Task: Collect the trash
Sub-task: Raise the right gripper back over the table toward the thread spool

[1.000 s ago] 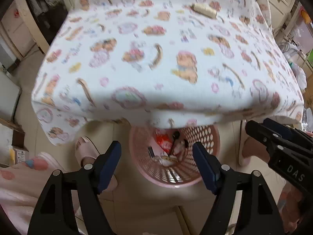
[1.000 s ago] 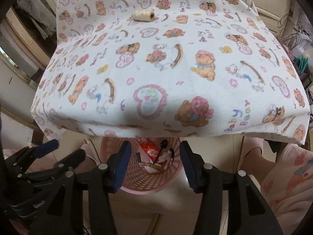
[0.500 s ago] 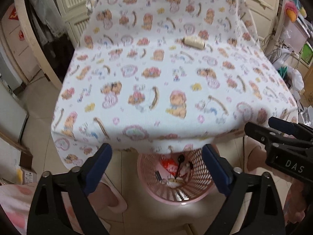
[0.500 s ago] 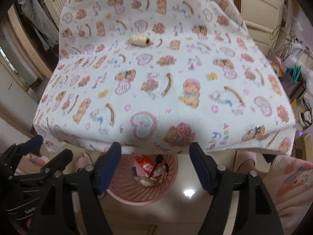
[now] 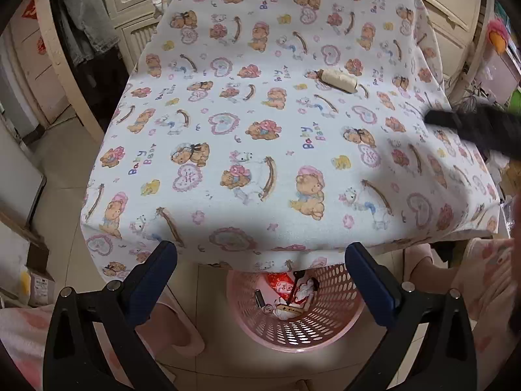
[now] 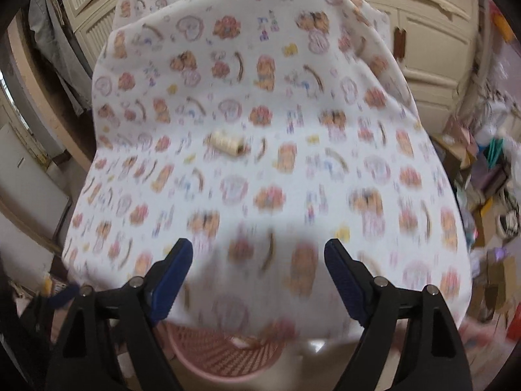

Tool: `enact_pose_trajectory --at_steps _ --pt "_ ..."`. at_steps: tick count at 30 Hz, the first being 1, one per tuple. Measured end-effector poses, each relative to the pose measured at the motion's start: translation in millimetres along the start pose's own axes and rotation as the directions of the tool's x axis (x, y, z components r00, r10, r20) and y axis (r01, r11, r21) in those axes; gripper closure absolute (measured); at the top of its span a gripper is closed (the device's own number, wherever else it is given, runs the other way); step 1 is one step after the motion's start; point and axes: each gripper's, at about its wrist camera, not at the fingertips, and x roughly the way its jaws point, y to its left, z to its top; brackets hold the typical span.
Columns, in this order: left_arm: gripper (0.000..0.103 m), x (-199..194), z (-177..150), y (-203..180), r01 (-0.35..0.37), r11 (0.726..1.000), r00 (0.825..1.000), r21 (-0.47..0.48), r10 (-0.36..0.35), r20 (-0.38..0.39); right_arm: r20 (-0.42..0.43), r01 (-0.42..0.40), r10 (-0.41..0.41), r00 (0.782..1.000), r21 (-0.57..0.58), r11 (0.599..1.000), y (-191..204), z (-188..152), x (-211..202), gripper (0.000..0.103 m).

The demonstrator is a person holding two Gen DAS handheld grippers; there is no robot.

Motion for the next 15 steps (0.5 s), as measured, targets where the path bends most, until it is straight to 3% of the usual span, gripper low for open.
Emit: enact_pose_trajectory --at_steps 6,11,13,15 --pt "0.001 5.9 -2.2 0.3 0.006 1.0 1.0 -0.013 -0.006 -0.025 0.038 -0.025 0.027 0.999 -0.045 0.999 5.1 49.6 25.3 0.022" --pt "0.001 4.9 0.9 -0.8 0.002 1.0 1.0 -0.017 -0.003 -0.012 0.06 -0.052 0.061 0.996 -0.139 0.989 22.0 67.6 54.6 0.023" --pt "0.001 7.3 1.0 -0.3 0.0 1.0 1.0 -0.022 -0.001 -0.015 0.044 -0.063 0.069 0.997 -0.133 0.989 23.7 73.0 73.5 0.028" --pt "0.001 10.6 0.3 -0.3 -0.005 1.0 1.0 -0.022 0.005 -0.024 0.016 -0.07 0.072 0.997 -0.108 0.992 24.3 76.8 90.4 0.04"
